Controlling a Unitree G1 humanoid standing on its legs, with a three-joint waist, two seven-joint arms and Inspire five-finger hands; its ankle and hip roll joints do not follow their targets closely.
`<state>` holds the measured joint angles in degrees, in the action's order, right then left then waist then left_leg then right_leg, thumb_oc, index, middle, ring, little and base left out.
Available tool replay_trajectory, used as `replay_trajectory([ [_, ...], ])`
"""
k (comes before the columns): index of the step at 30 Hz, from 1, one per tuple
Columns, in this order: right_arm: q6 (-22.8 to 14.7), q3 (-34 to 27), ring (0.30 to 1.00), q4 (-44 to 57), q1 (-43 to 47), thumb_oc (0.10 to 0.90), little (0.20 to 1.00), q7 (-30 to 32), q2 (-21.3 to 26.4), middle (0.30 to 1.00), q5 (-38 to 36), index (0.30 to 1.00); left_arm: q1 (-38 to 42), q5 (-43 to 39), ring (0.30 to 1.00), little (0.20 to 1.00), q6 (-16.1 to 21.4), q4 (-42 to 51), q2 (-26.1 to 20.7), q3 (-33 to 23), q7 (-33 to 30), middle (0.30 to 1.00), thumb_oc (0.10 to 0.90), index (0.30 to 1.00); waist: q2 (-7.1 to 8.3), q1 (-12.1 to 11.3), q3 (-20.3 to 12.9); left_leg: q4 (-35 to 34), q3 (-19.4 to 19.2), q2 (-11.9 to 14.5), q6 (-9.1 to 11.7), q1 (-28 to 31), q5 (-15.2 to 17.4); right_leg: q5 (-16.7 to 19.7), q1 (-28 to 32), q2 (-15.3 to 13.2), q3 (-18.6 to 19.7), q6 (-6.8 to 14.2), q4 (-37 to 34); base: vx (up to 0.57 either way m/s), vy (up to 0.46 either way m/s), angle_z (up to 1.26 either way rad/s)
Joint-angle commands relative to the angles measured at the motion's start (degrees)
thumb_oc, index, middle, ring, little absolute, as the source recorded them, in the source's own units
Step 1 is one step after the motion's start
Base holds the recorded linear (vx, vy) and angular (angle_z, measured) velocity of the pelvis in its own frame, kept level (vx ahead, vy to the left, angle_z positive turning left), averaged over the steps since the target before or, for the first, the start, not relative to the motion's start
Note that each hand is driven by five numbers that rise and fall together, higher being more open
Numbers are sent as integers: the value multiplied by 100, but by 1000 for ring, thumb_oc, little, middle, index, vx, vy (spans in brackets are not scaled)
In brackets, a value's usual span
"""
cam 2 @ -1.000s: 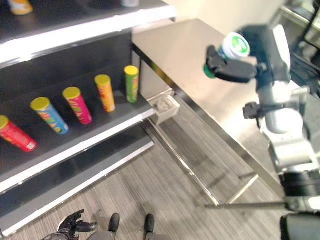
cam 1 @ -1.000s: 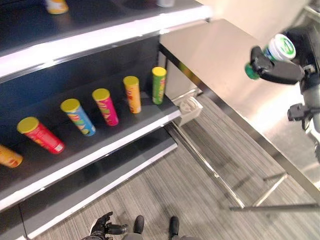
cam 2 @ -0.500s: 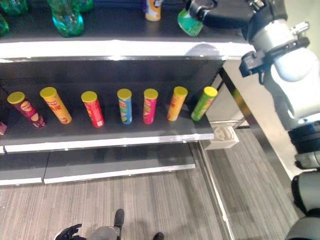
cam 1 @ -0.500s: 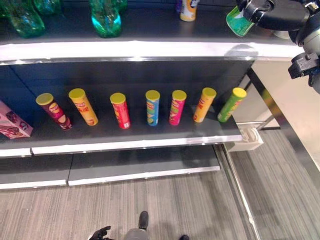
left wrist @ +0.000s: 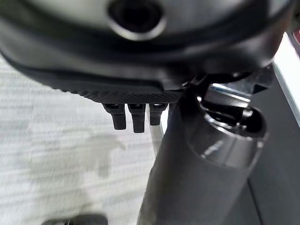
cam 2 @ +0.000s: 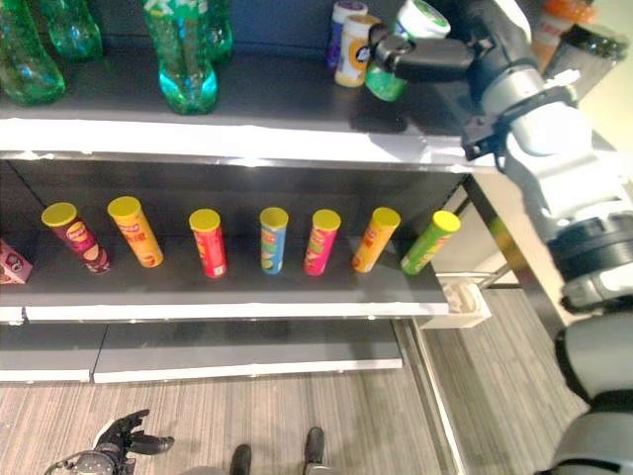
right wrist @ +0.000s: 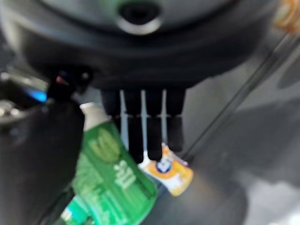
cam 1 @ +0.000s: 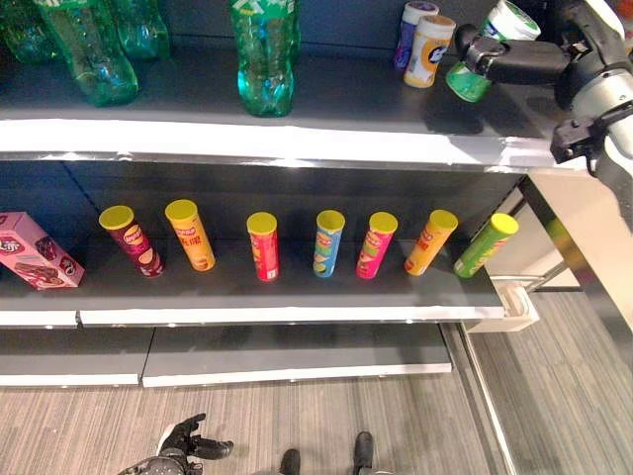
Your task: Put the goods on the table back onto the shelves and tidy them up.
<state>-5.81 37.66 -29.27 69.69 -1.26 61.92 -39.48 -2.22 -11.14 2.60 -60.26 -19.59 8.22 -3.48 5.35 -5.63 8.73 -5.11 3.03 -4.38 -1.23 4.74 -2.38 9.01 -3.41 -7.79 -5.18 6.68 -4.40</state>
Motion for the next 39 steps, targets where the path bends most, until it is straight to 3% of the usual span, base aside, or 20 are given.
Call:
replay_trajectory([
  [1, -344, 37, 300, -63, 896, 400, 300, 103, 524, 300, -45, 300, -70, 106, 900, 900, 223, -116, -87, 247, -79, 900, 800, 900, 55, -188, -455, 11, 172, 380, 585, -359, 261, -636, 224, -44, -180, 291, 356, 89, -128, 23],
  [7, -266, 239, 300, -39, 802, 400, 300, -93, 605, 300, 49, 300, -235, 195, 900, 900, 190, -218, 30, 280, -65, 900, 800, 900, 97, -176, -557, 11, 257, 488, 665, -278, 291, -768, 499, 20, -397, 200, 239, 57, -71, 20],
  [22, -216, 765, 300, 211, 837, 400, 300, -399, 397, 300, 228, 300, -273, 157, 900, 900, 208, -230, 162, 319, -92, 900, 800, 900, 105, -159, -598, 11, 258, 529, 686, -248, 306, -810, 599, -1, -499, 159, 198, 5, -6, 2],
  [28, -128, 1008, 300, 429, 848, 400, 300, -641, 627, 300, 75, 300, -265, 139, 900, 900, 208, -231, 144, 286, -50, 900, 800, 900, 200, -156, -555, 11, 258, 539, 688, -234, 321, -835, 609, -20, -512, 161, 223, -2, 1, 2],
  [39, -125, 906, 300, 515, 734, 400, 300, -699, 718, 300, -35, 300, -263, 95, 900, 900, 221, -156, 109, 254, 19, 900, 800, 900, 283, -116, -511, 11, 180, 554, 683, -197, 356, -840, 585, -13, -449, 156, 257, 0, 0, 0],
])
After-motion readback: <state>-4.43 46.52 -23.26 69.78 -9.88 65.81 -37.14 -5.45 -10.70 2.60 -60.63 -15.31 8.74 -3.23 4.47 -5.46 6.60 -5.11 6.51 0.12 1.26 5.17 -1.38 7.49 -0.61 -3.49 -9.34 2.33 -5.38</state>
